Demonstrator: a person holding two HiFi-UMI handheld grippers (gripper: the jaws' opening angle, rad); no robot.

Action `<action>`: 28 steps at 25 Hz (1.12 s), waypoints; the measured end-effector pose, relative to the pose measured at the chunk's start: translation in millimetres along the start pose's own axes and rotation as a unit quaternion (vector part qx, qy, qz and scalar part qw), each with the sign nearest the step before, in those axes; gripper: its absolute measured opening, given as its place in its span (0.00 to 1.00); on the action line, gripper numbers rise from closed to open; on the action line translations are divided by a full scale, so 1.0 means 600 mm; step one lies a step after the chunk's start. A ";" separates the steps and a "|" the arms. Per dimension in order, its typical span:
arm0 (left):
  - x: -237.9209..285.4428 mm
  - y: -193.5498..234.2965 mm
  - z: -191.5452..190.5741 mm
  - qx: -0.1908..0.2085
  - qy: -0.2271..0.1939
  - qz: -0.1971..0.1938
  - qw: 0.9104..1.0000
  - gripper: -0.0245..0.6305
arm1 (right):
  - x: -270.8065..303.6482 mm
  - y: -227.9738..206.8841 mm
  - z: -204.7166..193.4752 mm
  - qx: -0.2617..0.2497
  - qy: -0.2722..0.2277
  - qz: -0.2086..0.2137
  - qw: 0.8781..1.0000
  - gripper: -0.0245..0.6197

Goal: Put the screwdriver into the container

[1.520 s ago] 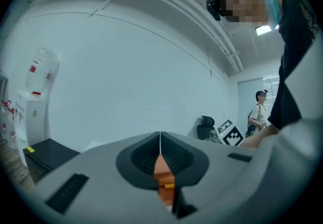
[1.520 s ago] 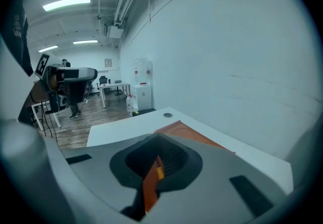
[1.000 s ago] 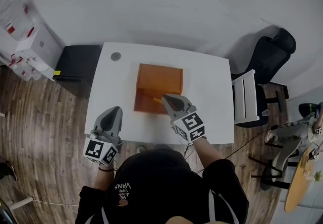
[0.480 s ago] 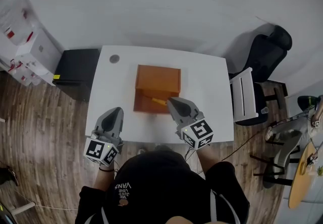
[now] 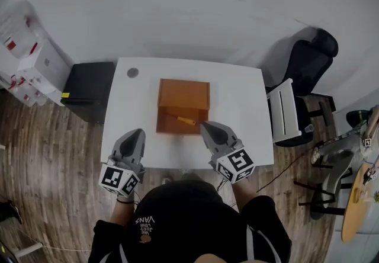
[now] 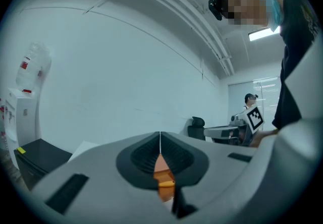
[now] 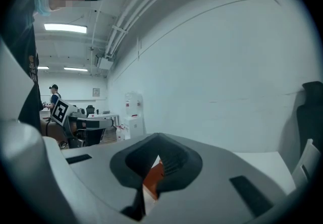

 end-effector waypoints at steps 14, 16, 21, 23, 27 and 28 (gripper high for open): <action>-0.004 -0.002 0.000 -0.004 0.002 -0.007 1.000 0.06 | -0.024 0.008 0.005 0.010 -0.013 -0.016 1.000 0.05; -0.004 -0.003 -0.001 -0.001 0.002 -0.009 1.000 0.06 | -0.024 0.009 0.007 0.010 -0.015 -0.014 1.000 0.05; -0.008 -0.004 -0.002 -0.004 0.002 -0.005 1.000 0.06 | -0.022 0.013 0.011 0.008 -0.017 -0.011 1.000 0.05; -0.008 -0.004 -0.002 0.000 0.000 -0.008 1.000 0.06 | -0.022 0.015 0.012 0.007 -0.018 -0.009 1.000 0.05; -0.010 -0.005 -0.002 -0.003 -0.001 -0.005 1.000 0.06 | -0.020 0.017 0.012 0.006 -0.017 -0.006 1.000 0.05; -0.010 -0.006 -0.002 -0.004 -0.001 -0.004 1.000 0.06 | -0.020 0.017 0.011 0.007 -0.017 -0.006 1.000 0.05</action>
Point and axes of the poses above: the fingertips, and each gripper's own axes: x forward along the fingers, y to its left, z out of its top, the point moved 6 cm from there along -x, backward along the fingers, and after that the axes turned 5 degrees about y, right-handed, at the moved point
